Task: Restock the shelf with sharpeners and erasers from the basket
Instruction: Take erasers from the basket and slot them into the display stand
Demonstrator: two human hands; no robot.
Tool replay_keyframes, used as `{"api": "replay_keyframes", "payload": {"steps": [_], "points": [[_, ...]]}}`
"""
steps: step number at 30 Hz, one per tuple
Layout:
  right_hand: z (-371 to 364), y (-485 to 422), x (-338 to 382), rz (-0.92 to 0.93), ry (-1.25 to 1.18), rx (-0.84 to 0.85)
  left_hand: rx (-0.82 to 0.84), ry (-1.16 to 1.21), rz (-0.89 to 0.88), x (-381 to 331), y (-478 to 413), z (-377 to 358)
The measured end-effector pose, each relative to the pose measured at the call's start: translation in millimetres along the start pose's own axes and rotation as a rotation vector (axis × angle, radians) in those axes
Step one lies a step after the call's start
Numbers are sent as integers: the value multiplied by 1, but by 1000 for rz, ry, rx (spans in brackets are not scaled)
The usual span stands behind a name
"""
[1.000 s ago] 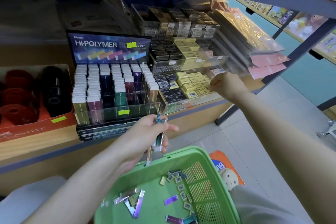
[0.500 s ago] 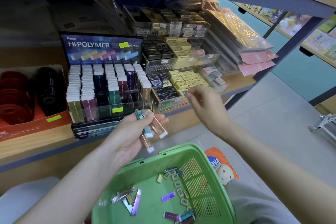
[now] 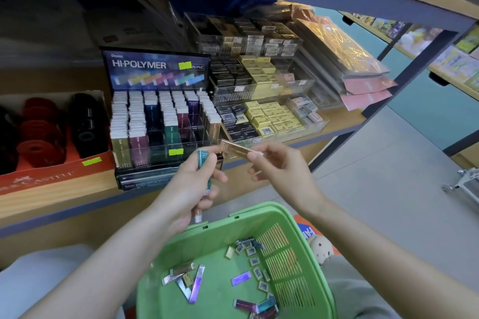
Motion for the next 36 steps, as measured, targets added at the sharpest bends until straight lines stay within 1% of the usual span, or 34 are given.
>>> {"api": "replay_keyframes", "payload": {"steps": [3,6,9,13,17,21,24,26,28,31,36], "points": [[8,-7,13,78,27,-73,33,-74,19,0,1,8],[9,-17,30,159,81,-118,55,-50,54,-3,7,15],[3,-33,42,237,202,-143,57,-70,22,-7,13,22],[-14,-50,50,334,378,-94,54,-118,-46,-14,17,30],[-23,-61,59,502,598,-47,41,-132,-78,-15,14,38],[-28,-68,70,536,698,77,36,-55,-57,-17,12,42],[-31,-71,71,507,751,175,0,-28,-49,-20,13,45],[-35,-72,69,495,770,210,-11,-36,-61,-22,13,45],[-40,-70,64,513,769,209,-7,-39,-86,-24,14,45],[-45,-66,55,570,779,143,-3,-29,-126,-26,14,46],[-48,-63,46,616,774,87,-36,-121,-210,-28,15,47]]}}
Point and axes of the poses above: each hand's wrist, its own y-axis away from the middle knuckle, its own z-axis out of the back of the hand, x = y × z, the point moved 4 cm from there along -y, towards the middle knuckle, and after that the axes turned 5 degrees about -x, right-handed, at the moved point
